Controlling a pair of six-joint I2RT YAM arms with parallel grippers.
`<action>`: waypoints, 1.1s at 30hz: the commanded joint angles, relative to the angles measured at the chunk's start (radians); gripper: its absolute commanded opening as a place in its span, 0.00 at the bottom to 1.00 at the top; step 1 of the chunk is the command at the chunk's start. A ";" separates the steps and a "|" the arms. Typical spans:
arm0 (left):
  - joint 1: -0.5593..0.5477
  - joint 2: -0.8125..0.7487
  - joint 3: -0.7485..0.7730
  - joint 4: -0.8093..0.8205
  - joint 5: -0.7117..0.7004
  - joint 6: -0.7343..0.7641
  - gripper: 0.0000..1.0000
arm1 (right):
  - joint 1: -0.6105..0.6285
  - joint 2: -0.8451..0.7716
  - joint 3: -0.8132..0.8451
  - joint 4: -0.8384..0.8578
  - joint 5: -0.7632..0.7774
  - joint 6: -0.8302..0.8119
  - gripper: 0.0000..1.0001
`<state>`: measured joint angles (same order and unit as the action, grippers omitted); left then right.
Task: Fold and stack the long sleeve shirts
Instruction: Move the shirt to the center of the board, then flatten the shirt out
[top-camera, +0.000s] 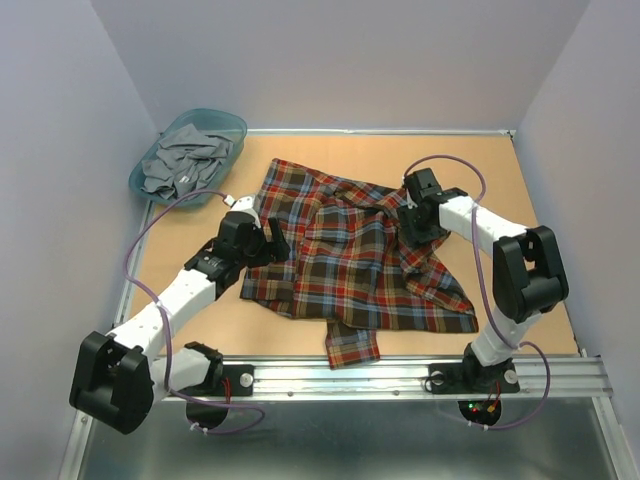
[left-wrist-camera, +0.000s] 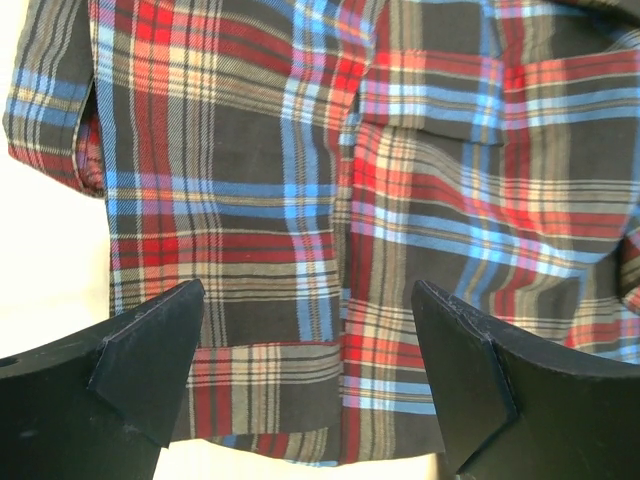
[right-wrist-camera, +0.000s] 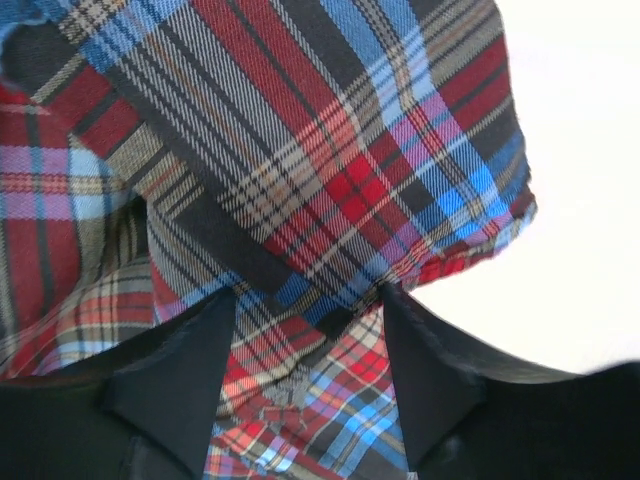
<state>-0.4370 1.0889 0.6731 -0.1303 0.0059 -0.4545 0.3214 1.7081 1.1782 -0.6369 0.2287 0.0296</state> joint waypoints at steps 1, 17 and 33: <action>0.000 0.002 -0.041 0.067 -0.018 0.016 0.96 | 0.001 0.024 -0.011 0.051 0.032 -0.022 0.59; 0.000 0.078 -0.026 0.054 -0.066 0.022 0.96 | -0.022 0.019 0.271 0.049 0.369 -0.099 0.01; 0.004 0.020 0.008 -0.005 -0.109 -0.029 0.97 | -0.317 0.383 0.853 0.019 0.304 0.176 0.62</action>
<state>-0.4370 1.1290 0.6399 -0.1261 -0.0689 -0.4698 -0.0246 2.1132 1.9835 -0.6014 0.6121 0.1024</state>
